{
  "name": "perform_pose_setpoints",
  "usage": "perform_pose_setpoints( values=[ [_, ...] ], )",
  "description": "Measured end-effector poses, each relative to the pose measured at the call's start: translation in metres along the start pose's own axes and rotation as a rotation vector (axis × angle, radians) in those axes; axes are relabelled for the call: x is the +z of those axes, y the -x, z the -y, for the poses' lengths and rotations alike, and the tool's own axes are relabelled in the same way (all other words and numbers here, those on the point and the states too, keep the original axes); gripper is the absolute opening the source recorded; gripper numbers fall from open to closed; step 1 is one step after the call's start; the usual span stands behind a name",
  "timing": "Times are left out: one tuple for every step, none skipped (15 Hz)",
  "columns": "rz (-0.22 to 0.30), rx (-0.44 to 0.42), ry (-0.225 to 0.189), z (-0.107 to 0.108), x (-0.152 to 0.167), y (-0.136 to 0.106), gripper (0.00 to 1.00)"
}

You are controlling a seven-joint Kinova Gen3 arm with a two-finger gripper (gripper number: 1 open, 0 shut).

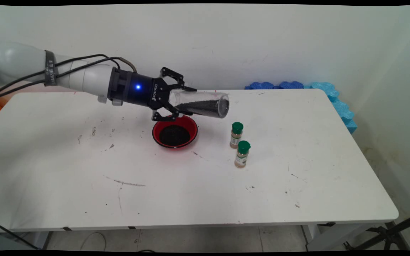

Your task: Pour the black seasoning powder in the red bowl

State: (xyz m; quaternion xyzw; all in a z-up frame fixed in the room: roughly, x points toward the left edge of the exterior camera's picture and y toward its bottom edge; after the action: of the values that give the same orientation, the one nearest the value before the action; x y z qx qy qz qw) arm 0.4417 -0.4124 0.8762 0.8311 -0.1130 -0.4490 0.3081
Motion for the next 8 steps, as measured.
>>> perform_pose_setpoints(
  values=[
    [0.001, -0.010, 0.005, 0.0000, -0.0003, 0.0001, 0.00],
    [0.003, -0.018, 0.009, 0.0000, -0.0006, 0.0001, 0.00],
    [0.003, -0.023, 0.012, 0.0000, -0.0008, 0.0001, 0.00],
    [0.004, -0.030, 0.015, 0.0001, -0.0010, 0.0000, 0.00],
    [0.004, -0.038, 0.020, -0.0001, -0.0012, -0.0001, 0.00],
    [0.004, -0.043, 0.023, -0.0002, -0.0012, -0.0002, 0.00],
    [0.004, -0.050, 0.027, -0.0005, -0.0011, -0.0002, 0.00],
    [0.004, -0.057, 0.032, -0.0008, -0.0010, -0.0002, 0.00]
  ],
)
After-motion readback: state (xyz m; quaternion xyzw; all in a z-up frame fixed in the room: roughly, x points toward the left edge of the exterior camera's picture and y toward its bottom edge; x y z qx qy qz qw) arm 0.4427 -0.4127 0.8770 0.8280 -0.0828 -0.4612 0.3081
